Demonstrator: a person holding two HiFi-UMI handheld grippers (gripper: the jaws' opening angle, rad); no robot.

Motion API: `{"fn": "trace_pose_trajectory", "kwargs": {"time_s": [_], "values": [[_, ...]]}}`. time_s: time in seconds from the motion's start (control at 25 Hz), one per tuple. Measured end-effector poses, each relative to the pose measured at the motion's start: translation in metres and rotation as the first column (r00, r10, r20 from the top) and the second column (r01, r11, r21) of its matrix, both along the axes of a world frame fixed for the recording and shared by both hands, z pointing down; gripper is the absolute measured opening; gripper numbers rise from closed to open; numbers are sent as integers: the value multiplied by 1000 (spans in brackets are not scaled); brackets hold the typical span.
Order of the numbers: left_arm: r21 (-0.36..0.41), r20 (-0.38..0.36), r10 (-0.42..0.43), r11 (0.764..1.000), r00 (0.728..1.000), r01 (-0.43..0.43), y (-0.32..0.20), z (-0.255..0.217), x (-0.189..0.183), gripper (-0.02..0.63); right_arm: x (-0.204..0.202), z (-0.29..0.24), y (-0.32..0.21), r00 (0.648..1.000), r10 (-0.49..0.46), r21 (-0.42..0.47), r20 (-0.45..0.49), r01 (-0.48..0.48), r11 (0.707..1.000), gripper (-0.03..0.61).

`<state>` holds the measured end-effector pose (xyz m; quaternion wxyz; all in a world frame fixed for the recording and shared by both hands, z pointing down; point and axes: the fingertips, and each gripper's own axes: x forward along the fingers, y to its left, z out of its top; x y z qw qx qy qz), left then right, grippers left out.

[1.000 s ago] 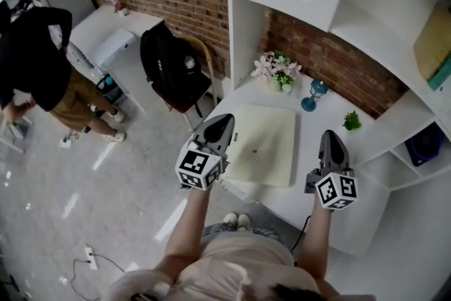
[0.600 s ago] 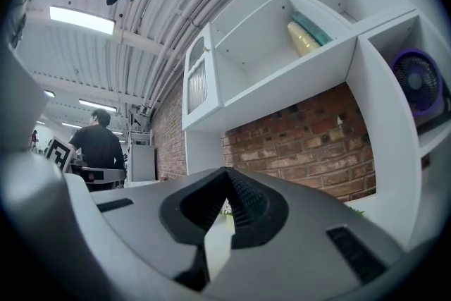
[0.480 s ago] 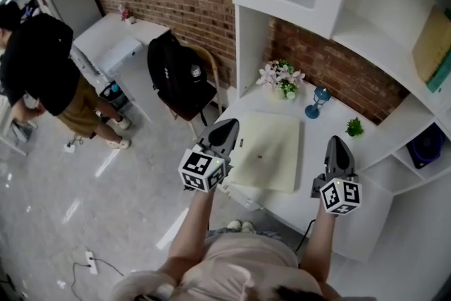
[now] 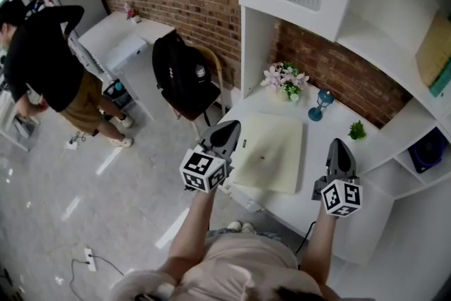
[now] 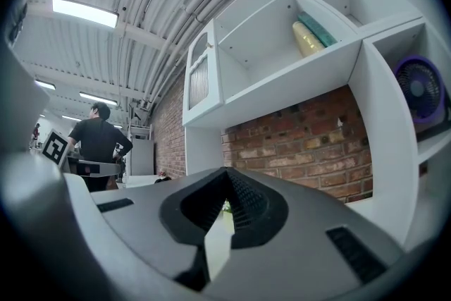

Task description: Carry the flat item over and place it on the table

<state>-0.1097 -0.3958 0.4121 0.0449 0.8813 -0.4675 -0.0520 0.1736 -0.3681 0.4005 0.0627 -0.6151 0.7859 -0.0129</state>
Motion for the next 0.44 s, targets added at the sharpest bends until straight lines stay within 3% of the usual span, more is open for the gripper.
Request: {"fn": "trace_pose_trajectory", "kwargs": {"time_s": [0.44], "values": [[-13,-10,6,1000,1000,-6,3,4,0,28,0,2,1,1000,-1,-10,-10,1,1000,15]]}}
